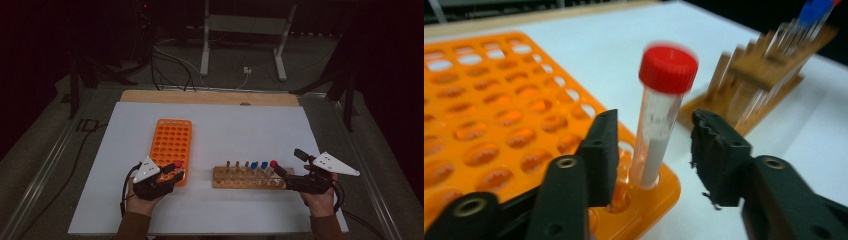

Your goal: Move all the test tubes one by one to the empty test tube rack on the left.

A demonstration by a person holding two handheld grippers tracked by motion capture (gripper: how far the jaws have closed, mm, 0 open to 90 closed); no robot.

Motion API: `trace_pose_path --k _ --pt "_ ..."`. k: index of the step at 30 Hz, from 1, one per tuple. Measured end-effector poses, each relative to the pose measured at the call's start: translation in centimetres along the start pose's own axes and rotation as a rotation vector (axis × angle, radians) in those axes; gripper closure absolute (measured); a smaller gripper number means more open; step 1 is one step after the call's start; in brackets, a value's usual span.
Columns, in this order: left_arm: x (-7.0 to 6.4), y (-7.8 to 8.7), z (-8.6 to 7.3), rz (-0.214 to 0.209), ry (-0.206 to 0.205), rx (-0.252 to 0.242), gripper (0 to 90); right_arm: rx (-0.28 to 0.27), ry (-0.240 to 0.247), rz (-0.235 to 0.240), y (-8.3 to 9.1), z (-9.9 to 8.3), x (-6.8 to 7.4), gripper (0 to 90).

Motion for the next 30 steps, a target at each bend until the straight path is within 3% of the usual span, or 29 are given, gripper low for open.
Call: trace_pose_path --k 5,16,26,30 --pt "0.1 1.5 0.9 -0.004 0.013 -0.089 37.2 0.036 0.022 0.020 -0.4 -0.7 0.1 17.2" --pt "1.0 3.7 1.7 0.134 0.032 -0.145 1.3 0.102 0.095 0.060 -1.4 -2.3 0.8 50.9" --pt "1.3 4.0 1.7 0.152 0.038 -0.149 0.5 0.136 0.159 0.063 -2.1 -3.2 1.4 72.9" --pt "1.4 4.0 1.8 0.150 0.044 -0.144 0.6 0.130 0.169 0.064 -2.1 -3.1 1.5 74.4"
Point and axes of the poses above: each handheld gripper's, and its own axes: y roughly backward along the jaws, z roughly out of its top, x roughly to its left, the point moved 3 cm from there along -y, roughly forward along the jaws, and after that the axes turned 14 degrees about -z, right-handed, at the moved point
